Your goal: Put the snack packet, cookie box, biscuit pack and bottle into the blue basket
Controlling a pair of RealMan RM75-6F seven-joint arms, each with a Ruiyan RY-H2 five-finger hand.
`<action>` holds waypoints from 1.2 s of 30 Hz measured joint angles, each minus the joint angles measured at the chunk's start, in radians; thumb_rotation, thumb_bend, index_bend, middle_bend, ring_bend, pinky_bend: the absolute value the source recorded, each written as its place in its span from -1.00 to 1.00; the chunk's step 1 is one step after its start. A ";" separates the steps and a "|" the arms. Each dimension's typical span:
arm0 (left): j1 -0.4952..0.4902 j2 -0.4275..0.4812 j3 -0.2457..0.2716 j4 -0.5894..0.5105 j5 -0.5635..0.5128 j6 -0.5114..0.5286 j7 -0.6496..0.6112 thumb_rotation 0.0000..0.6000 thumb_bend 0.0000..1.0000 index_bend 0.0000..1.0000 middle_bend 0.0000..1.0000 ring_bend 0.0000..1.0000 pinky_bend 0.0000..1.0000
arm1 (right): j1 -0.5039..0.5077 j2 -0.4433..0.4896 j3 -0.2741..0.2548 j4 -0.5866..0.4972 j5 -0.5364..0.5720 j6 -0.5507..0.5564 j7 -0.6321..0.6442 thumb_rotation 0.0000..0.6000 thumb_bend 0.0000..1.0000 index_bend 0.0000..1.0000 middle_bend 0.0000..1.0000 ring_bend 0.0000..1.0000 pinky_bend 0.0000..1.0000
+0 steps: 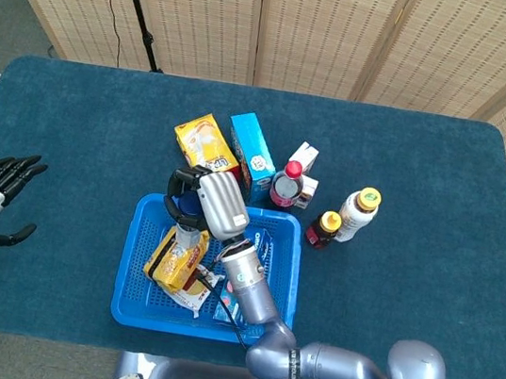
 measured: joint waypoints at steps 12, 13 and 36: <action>0.003 0.006 -0.003 0.005 -0.004 0.005 -0.025 1.00 -0.40 -1.00 -1.00 -1.00 -1.00 | -0.032 0.091 -0.087 0.011 -0.044 -0.059 0.024 1.00 -0.12 -0.11 -0.56 -0.84 -0.88; 0.003 0.006 -0.003 0.005 -0.005 0.005 -0.026 1.00 -0.40 -1.00 -1.00 -1.00 -1.00 | -0.037 0.107 -0.096 0.007 -0.056 -0.058 0.022 1.00 -0.12 -0.15 -0.65 -0.92 -0.95; -0.002 0.000 0.006 -0.013 0.018 -0.003 0.007 1.00 -0.40 -1.00 -1.00 -1.00 -1.00 | -0.341 0.645 -0.229 -0.239 -0.232 0.148 0.049 1.00 -0.44 -0.71 -0.92 -1.00 -1.00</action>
